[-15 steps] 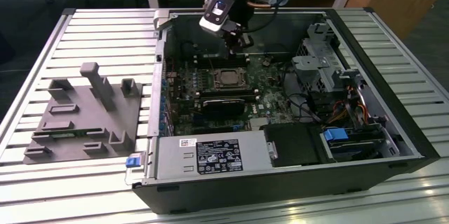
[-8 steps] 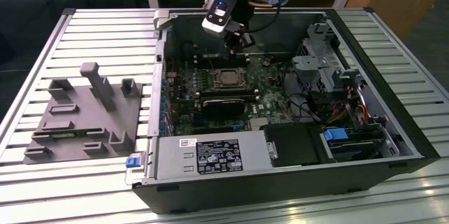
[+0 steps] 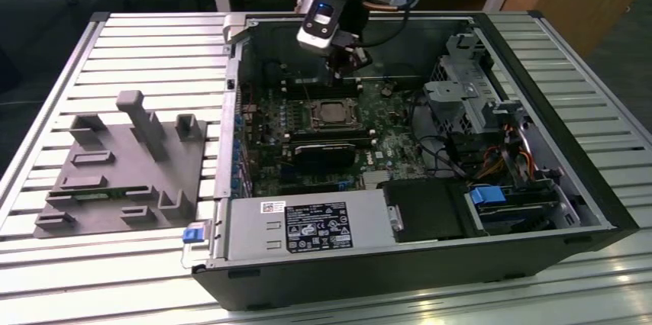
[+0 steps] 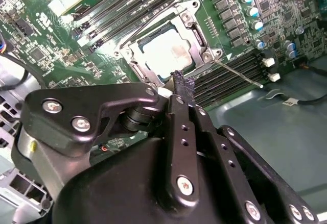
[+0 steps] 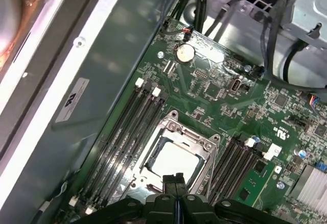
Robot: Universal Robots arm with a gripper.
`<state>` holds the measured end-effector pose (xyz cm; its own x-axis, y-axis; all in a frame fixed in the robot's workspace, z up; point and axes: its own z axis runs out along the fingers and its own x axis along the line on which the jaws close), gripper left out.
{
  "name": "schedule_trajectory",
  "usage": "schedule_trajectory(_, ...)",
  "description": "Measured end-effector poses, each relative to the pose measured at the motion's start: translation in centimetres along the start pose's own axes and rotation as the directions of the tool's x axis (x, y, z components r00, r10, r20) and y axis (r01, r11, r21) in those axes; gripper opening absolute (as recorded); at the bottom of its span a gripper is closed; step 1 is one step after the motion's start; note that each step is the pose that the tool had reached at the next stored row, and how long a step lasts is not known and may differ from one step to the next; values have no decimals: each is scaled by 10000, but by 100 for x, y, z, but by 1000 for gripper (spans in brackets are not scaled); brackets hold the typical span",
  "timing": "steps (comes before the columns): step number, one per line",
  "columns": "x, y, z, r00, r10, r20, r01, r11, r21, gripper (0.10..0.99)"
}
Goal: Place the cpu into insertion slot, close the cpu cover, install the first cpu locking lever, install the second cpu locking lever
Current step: 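Install the first cpu locking lever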
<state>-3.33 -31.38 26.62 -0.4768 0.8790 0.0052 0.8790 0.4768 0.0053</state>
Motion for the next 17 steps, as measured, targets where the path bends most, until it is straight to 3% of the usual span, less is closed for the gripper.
schedule_trajectory(5, 0, 0, 0, 9980, -634, -3, 634, 9980, 4, 118)
schedule_trajectory(9, 0, 0, 1, 9907, -1358, -7, 1358, 9907, 7, 118)
schedule_trajectory(13, 0, 0, 2, 9783, -2072, -12, 2072, 9783, 10, 118)
schedule_trajectory(17, 0, 0, 3, 9605, -2781, -16, 2782, 9605, 13, 118)
